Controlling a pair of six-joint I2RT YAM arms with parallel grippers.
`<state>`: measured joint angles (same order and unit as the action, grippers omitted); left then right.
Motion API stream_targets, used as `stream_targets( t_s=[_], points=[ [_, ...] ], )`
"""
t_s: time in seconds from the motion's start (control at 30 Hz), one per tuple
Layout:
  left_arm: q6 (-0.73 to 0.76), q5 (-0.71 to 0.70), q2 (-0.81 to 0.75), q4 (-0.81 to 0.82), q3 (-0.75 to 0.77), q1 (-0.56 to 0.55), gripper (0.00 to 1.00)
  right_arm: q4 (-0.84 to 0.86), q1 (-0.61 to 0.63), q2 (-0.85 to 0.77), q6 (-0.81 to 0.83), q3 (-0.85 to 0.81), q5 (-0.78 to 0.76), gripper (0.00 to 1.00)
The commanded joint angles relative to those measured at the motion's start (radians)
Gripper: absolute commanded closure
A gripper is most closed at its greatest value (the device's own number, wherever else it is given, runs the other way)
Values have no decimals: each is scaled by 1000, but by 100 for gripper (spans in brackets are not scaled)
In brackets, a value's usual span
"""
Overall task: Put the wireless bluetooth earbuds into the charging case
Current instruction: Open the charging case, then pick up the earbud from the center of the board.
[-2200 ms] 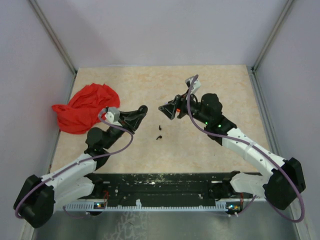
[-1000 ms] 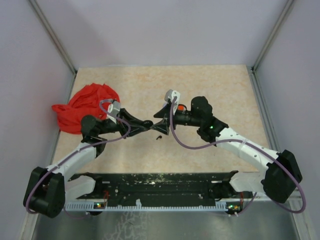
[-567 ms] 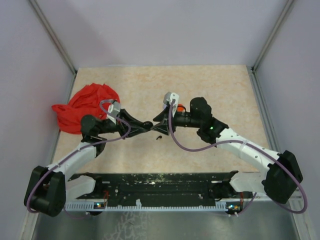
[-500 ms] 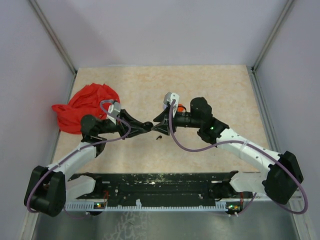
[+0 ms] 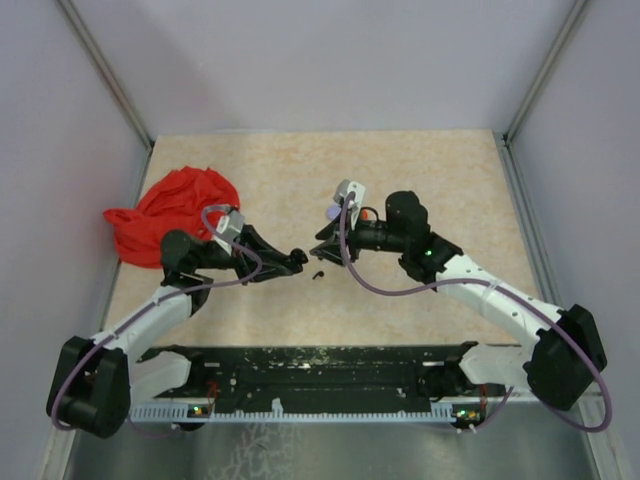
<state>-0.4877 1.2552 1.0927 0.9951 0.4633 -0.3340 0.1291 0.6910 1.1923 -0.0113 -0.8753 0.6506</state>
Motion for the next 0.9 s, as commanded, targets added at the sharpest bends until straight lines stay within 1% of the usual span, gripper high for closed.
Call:
stream_targets(
  t_s=[0.0,0.07,0.13,0.23,0.3,0.4,0.5,0.67,0.73,0.87],
  points=[
    [65,22,-35,-35,22,-3,100,14,-17,-11,-7,-45,-21,54],
    [110,-17,-49,-94,27,-2,100,8,-18,-16,-7,-44,-19,52],
    [218,-73,-74,-238,45,-2,100,-4,-19,-22,-7,-43,-32,50],
    [350,-227,-111,-429,70,-1,100,-66,-19,-8,1,-55,-97,49],
    [399,-320,-128,-498,81,1,100,-117,-19,22,4,-74,-160,50],
    [414,-414,-159,-512,72,8,100,-202,-11,95,4,-111,-250,50],
    [420,-473,-183,-513,62,16,100,-265,11,169,11,-147,-338,50],
    [419,-596,-199,-546,60,35,100,-263,22,269,6,-134,-368,53],
    [411,-610,-199,-549,60,43,100,-273,33,313,20,-135,-411,55],
    [397,-607,-195,-547,63,54,100,-294,49,400,47,-155,-447,59]
  ],
)
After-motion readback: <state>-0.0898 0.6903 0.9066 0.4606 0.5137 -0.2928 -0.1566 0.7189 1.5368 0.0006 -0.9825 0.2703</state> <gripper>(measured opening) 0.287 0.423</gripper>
